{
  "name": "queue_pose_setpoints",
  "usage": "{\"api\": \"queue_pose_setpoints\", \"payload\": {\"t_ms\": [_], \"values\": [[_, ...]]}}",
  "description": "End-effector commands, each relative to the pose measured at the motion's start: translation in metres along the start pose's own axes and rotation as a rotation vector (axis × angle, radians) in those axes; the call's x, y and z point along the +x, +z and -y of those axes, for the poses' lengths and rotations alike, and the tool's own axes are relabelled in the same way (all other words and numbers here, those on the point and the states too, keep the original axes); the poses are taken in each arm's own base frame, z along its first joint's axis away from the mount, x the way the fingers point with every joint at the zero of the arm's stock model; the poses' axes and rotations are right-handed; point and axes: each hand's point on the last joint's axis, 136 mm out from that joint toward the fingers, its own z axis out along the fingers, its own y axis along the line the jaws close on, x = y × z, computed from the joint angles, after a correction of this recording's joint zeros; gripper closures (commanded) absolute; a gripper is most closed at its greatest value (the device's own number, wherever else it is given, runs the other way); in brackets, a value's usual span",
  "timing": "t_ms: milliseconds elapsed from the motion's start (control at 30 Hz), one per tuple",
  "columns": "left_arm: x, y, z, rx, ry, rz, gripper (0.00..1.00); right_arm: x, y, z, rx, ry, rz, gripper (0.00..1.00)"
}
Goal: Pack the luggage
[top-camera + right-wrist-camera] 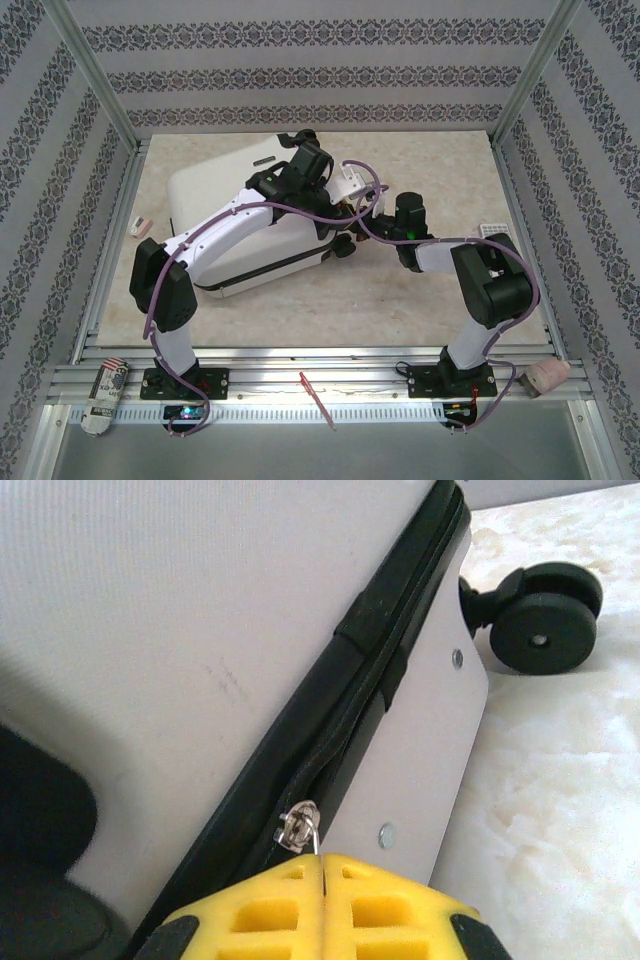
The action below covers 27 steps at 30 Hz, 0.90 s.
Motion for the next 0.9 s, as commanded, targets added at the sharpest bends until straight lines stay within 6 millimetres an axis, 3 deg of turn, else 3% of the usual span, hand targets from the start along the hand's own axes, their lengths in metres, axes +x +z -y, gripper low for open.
{"api": "queue_pose_setpoints", "payload": {"t_ms": [0,400,600,667,700,767,800,867], "values": [[-0.007,-0.021,0.068,0.298,-0.031,0.041,0.93,-0.049,-0.001,0.028,0.127,-0.026,0.149,1.00],[-0.008,-0.018,0.077,0.327,-0.014,0.026,0.93,-0.090,0.046,0.052,0.090,-0.018,0.221,1.00],[-0.007,-0.017,0.069,0.270,-0.031,0.022,0.90,-0.116,0.060,0.072,0.099,-0.010,0.257,1.00],[-0.010,-0.019,0.057,0.187,-0.058,0.037,0.83,-0.119,0.060,0.075,0.101,-0.012,0.262,1.00],[-0.011,-0.020,0.045,0.116,-0.080,0.047,0.82,-0.121,0.057,0.076,0.102,-0.013,0.265,1.00],[-0.011,-0.029,0.017,-0.067,-0.139,0.063,0.69,-0.122,0.052,0.078,0.104,-0.003,0.269,1.00],[-0.008,-0.038,0.000,-0.161,-0.177,0.071,0.69,-0.122,0.048,0.078,0.105,0.003,0.270,1.00],[-0.001,-0.062,-0.029,-0.320,-0.278,0.087,0.56,-0.123,0.041,0.079,0.098,0.016,0.266,1.00]]}}
